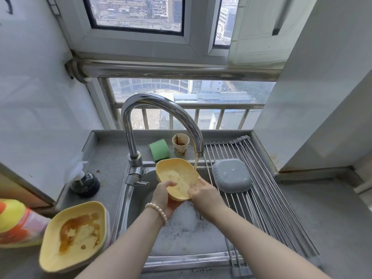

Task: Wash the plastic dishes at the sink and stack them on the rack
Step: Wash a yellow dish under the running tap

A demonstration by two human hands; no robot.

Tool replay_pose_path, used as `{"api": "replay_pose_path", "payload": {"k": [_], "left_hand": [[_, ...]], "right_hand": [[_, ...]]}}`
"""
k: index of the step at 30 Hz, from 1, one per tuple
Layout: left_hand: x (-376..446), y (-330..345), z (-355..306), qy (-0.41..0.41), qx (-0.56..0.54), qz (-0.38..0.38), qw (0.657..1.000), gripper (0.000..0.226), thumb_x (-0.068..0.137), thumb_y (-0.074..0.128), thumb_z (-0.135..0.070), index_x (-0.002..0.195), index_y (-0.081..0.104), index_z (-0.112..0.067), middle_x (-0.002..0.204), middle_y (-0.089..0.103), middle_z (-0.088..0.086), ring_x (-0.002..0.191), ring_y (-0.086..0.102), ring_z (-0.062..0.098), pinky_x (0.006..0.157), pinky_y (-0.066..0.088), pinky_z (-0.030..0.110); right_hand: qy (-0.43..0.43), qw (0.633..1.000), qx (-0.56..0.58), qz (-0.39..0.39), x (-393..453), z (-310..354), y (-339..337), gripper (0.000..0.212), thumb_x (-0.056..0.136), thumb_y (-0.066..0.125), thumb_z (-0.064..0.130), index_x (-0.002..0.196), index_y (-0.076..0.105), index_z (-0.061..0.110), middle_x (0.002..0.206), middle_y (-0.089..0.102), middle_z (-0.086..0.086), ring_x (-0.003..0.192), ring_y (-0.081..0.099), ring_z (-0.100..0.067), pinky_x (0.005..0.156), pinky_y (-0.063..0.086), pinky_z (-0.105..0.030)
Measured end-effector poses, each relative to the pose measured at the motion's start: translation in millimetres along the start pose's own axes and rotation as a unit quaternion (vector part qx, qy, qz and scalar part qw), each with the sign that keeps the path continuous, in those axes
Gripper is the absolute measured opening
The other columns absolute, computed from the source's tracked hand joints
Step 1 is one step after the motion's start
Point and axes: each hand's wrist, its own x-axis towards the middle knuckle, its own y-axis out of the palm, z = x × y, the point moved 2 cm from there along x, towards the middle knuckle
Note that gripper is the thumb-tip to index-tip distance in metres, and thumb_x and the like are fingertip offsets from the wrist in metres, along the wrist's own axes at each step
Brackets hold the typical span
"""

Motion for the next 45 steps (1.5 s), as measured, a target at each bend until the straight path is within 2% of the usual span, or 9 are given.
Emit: {"api": "replay_pose_path", "payload": {"k": [2, 8, 12, 16, 23, 27, 31, 37, 45], "left_hand": [[-1, 8, 11, 0.069, -0.017, -0.024, 0.997, 0.037, 0.083, 0.046, 0.009, 0.118, 0.051, 0.001, 0.097, 0.062, 0.019, 0.081, 0.06, 0.031, 0.069, 0.051, 0.039], [1, 7, 11, 0.219, 0.103, -0.103, 0.965, 0.042, 0.098, 0.049, -0.018, 0.135, 0.04, -0.036, 0.121, 0.056, 0.004, 0.105, 0.059, 0.031, 0.088, 0.052, 0.054], [5, 3, -11, 0.241, 0.207, -0.11, 0.942, 0.032, 0.103, 0.033, -0.033, 0.133, 0.045, -0.038, 0.115, 0.056, 0.004, 0.098, 0.06, 0.029, 0.082, 0.055, 0.053], [18, -9, -17, 0.163, 0.194, -0.103, 0.962, 0.021, 0.102, 0.036, -0.037, 0.117, 0.051, -0.038, 0.117, 0.06, 0.013, 0.1, 0.063, 0.036, 0.081, 0.054, 0.058], [6, -2, 21, 0.103, -0.058, -0.065, 0.991, 0.042, 0.094, 0.053, -0.005, 0.132, 0.046, -0.023, 0.118, 0.06, 0.018, 0.092, 0.063, 0.035, 0.063, 0.055, 0.04], [12, -9, 20, 0.087, -0.121, -0.085, 0.985, 0.036, 0.101, 0.039, -0.003, 0.131, 0.044, -0.02, 0.118, 0.057, 0.021, 0.084, 0.061, 0.034, 0.055, 0.054, 0.043], [7, -7, 17, 0.02, -0.135, -0.026, 0.99, 0.028, 0.103, 0.034, -0.01, 0.122, 0.048, -0.025, 0.116, 0.057, 0.019, 0.088, 0.059, 0.036, 0.045, 0.055, 0.04], [7, 6, 26, 0.026, -0.1, 0.023, 0.994, 0.028, 0.104, 0.033, -0.015, 0.124, 0.045, -0.03, 0.113, 0.062, 0.013, 0.092, 0.063, 0.032, 0.058, 0.056, 0.045], [12, 4, 18, 0.007, -0.106, 0.06, 0.993, 0.024, 0.104, 0.033, -0.032, 0.126, 0.041, -0.034, 0.123, 0.059, 0.013, 0.109, 0.059, 0.038, 0.075, 0.052, 0.056]], "right_hand": [[0.022, 0.999, 0.019, -0.016, 0, 14, -8, 0.038, 0.015, 0.085, 0.011, 0.043, 0.06, 0.017, 0.038, 0.052, 0.0, 0.034, 0.053, -0.017, 0.037, 0.038, -0.014], [0.04, 0.982, 0.135, -0.126, -10, 18, -6, 0.019, 0.054, 0.085, 0.02, 0.055, 0.066, 0.021, 0.046, 0.057, 0.005, 0.037, 0.052, -0.016, 0.036, 0.034, -0.017], [0.02, 0.99, 0.135, -0.041, -21, -4, 5, 0.03, 0.078, 0.054, 0.049, 0.072, 0.072, 0.026, 0.074, 0.07, 0.009, 0.072, 0.069, -0.021, 0.081, 0.056, -0.036], [0.025, 0.997, -0.004, 0.07, -18, -8, 2, 0.036, 0.086, 0.057, 0.043, 0.107, 0.07, 0.017, 0.123, 0.065, -0.004, 0.125, 0.051, -0.037, 0.103, 0.019, -0.072], [-0.037, 0.996, 0.077, -0.032, -16, 23, -7, 0.012, 0.055, 0.062, 0.002, 0.057, 0.065, 0.013, 0.054, 0.063, -0.002, 0.053, 0.063, -0.02, 0.076, 0.059, -0.038], [0.052, 0.952, 0.286, 0.095, -18, 32, -21, 0.026, 0.088, 0.055, 0.034, 0.081, 0.072, 0.016, 0.074, 0.068, -0.005, 0.075, 0.06, -0.026, 0.076, 0.049, -0.037], [0.093, 0.987, 0.104, 0.078, -6, 24, -47, 0.036, 0.101, 0.038, 0.033, 0.099, 0.065, 0.011, 0.103, 0.065, -0.011, 0.097, 0.058, -0.029, 0.076, 0.042, -0.035], [0.172, 0.961, 0.007, 0.218, 20, 14, -28, 0.072, 0.1, 0.02, 0.051, 0.151, -0.01, 0.01, 0.158, -0.013, -0.017, 0.146, -0.011, -0.03, 0.119, -0.004, -0.043], [0.11, 0.962, 0.075, 0.239, 26, 10, -8, 0.075, 0.099, 0.018, 0.054, 0.149, -0.019, 0.013, 0.154, -0.029, -0.014, 0.143, -0.025, -0.028, 0.117, -0.013, -0.04]]}}
